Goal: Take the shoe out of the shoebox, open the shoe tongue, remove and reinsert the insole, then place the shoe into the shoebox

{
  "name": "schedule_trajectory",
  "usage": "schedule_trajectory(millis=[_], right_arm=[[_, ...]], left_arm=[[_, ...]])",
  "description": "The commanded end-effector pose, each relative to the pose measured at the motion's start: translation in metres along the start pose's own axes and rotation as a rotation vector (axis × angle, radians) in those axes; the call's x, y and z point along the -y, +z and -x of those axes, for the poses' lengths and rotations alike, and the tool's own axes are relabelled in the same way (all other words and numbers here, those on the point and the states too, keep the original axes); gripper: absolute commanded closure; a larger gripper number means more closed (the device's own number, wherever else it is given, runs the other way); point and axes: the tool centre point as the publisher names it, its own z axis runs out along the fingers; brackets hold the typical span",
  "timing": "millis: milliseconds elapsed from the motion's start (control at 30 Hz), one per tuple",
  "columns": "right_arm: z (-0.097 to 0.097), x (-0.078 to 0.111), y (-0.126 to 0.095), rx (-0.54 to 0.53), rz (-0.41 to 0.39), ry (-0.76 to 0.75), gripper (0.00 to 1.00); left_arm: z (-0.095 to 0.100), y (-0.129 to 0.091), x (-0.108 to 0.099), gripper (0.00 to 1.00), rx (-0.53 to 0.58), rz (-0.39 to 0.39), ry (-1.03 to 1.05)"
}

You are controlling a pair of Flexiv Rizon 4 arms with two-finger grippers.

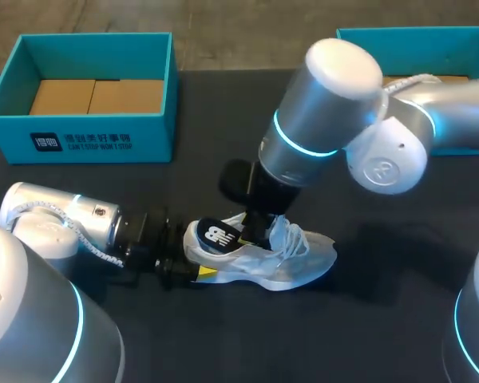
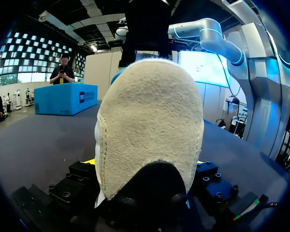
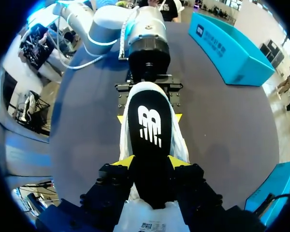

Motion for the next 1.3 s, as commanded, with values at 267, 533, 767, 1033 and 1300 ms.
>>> schedule_trajectory(millis=[267,533,767,1033,1300], right_arm=[[0.007,-0.011,0.006,-0.023,-0.031,-0.007,0.60],[0.010,-0.012,0.014,-0.043,-0.090,0.031,0.62],[0.010,-0.007,0.026,-0.068,-0.075,0.044,0.62],[0.010,-0.007,0.019,-0.048,-0.050,0.036,0.61],[0.016,-0.013,0.012,-0.043,0.005,-0.020,0.62]], left_arm=[[0.001,-0.001,-0.006,1.00,0.002,0.000,0.000],[0.001,-0.001,-0.006,1.00,0.002,0.000,0.000],[0.001,-0.001,-0.006,1.00,0.002,0.000,0.000],[0.001,-0.001,-0.006,1.00,0.002,0.000,0.000],[0.001,-0.001,-0.006,1.00,0.002,0.000,0.000]])
